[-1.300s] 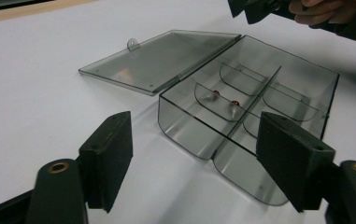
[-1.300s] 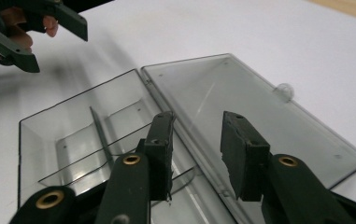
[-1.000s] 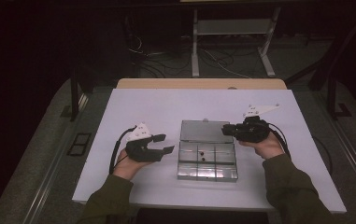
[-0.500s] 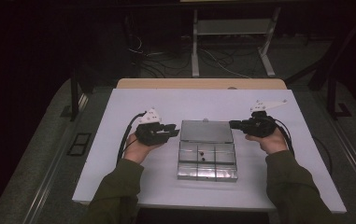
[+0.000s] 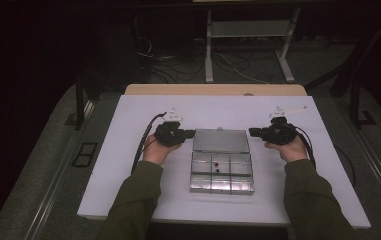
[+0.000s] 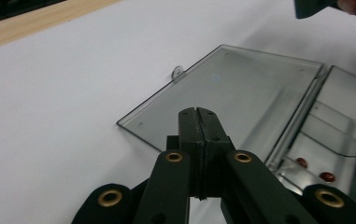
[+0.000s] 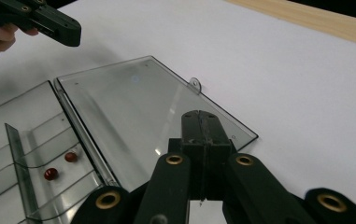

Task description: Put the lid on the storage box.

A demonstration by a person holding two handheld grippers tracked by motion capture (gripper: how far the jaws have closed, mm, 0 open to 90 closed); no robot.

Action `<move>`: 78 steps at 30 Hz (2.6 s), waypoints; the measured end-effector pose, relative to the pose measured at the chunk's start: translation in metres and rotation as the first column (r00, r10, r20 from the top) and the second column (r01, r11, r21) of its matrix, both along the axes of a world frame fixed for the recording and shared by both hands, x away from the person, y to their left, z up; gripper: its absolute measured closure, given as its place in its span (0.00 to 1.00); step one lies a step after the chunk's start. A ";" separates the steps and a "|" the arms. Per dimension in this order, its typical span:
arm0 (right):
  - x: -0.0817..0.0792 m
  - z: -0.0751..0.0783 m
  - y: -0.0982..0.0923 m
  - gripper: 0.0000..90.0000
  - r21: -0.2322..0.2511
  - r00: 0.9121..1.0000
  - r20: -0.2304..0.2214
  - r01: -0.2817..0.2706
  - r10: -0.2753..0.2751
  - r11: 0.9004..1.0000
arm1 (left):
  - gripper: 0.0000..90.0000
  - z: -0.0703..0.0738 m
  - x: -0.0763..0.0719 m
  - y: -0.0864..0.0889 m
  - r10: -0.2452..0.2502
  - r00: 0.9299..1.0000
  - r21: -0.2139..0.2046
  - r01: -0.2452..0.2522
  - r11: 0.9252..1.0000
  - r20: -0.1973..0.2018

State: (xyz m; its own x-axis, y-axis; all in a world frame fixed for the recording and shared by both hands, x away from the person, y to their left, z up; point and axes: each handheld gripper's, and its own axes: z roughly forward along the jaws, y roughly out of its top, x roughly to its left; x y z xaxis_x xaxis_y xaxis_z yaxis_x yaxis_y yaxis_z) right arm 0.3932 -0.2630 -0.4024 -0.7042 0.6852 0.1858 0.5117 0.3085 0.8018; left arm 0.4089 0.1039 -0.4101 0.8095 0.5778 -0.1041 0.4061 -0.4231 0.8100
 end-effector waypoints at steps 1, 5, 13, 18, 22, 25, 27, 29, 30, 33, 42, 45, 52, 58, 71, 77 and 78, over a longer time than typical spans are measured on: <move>0.001 -0.001 0.000 0.99 -0.004 1.000 0.001 0.001 -0.001 1.000 | 0.99 -0.002 0.001 0.000 0.001 1.000 0.014 -0.001 1.000 -0.003; 0.002 -0.009 0.000 0.99 -0.025 1.000 -0.021 0.004 -0.005 1.000 | 0.99 -0.006 0.004 0.003 0.018 0.999 0.026 -0.017 1.000 -0.030; 0.002 -0.020 -0.002 0.99 -0.047 0.999 -0.040 0.022 -0.024 0.999 | 0.99 -0.013 0.007 0.005 0.016 0.996 0.059 -0.011 0.998 -0.087; 0.001 -0.027 -0.003 0.99 -0.065 0.998 -0.061 0.022 -0.026 0.998 | 0.99 -0.020 0.008 0.002 0.020 0.994 0.093 -0.010 0.996 -0.110; 0.000 -0.031 -0.004 0.99 -0.076 0.996 -0.077 0.030 -0.035 0.997 | 0.99 -0.024 0.009 0.002 0.020 0.991 0.113 -0.005 0.994 -0.131; 0.000 -0.034 -0.004 0.99 -0.087 0.996 -0.085 0.030 -0.037 0.996 | 0.99 -0.026 0.009 0.000 0.018 0.989 0.122 0.000 0.992 -0.145; 0.000 -0.035 -0.004 0.99 -0.097 0.995 -0.089 0.029 -0.037 0.995 | 0.99 -0.027 0.009 -0.001 0.014 0.988 0.132 0.006 0.991 -0.151; 0.000 -0.037 -0.003 0.99 -0.103 0.994 -0.097 0.033 -0.043 0.994 | 0.99 -0.029 0.008 -0.002 0.022 0.987 0.133 -0.001 0.991 -0.160; 0.000 -0.038 -0.003 0.99 -0.108 0.994 -0.103 0.033 -0.044 0.994 | 0.99 -0.030 0.008 -0.003 0.024 0.986 0.134 -0.002 0.991 -0.164; 0.000 -0.040 -0.003 0.99 -0.116 0.992 -0.117 0.033 -0.046 0.993 | 0.99 -0.031 0.009 -0.004 0.020 0.986 0.139 0.004 0.990 -0.168; 0.002 -0.045 0.000 0.99 -0.135 0.988 -0.150 0.023 -0.043 0.991 | 0.99 -0.034 0.009 -0.006 0.020 0.985 0.135 0.004 0.991 -0.172; 0.002 -0.046 0.003 0.99 -0.137 0.988 -0.153 0.012 -0.033 0.990 | 0.99 -0.033 0.010 -0.006 0.018 0.986 0.147 0.007 0.989 -0.167; 0.004 -0.048 0.010 0.99 -0.146 0.987 -0.159 0.005 -0.028 0.989 | 0.99 -0.034 0.010 -0.008 0.019 0.987 0.152 0.006 0.988 -0.161; 0.006 -0.048 0.013 0.99 -0.144 0.988 -0.154 0.005 -0.028 0.990 | 0.99 -0.033 0.010 -0.008 0.021 0.988 0.142 0.001 0.990 -0.154; 0.012 -0.050 0.017 0.99 -0.108 0.986 -0.166 0.008 -0.026 0.994 | 0.99 -0.032 0.012 -0.007 0.024 0.987 0.097 -0.009 0.995 -0.156; 0.014 -0.051 0.019 0.99 -0.093 0.986 -0.167 0.008 -0.024 0.996 | 0.99 -0.031 0.013 -0.006 0.026 0.987 0.072 -0.015 0.997 -0.157; 0.014 -0.051 0.019 0.99 -0.089 0.986 -0.167 0.009 -0.024 0.996 | 0.99 -0.031 0.013 -0.006 0.029 0.987 0.064 -0.020 0.998 -0.155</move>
State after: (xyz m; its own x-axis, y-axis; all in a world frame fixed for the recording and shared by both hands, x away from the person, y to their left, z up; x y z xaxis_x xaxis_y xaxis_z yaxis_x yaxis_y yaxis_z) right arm 0.4074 -0.2439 -0.4539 -0.6567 0.7153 0.2389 0.6424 0.3645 0.6741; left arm 0.4218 0.0977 -0.4413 0.7717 0.6066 -0.1913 0.5364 -0.4592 0.7081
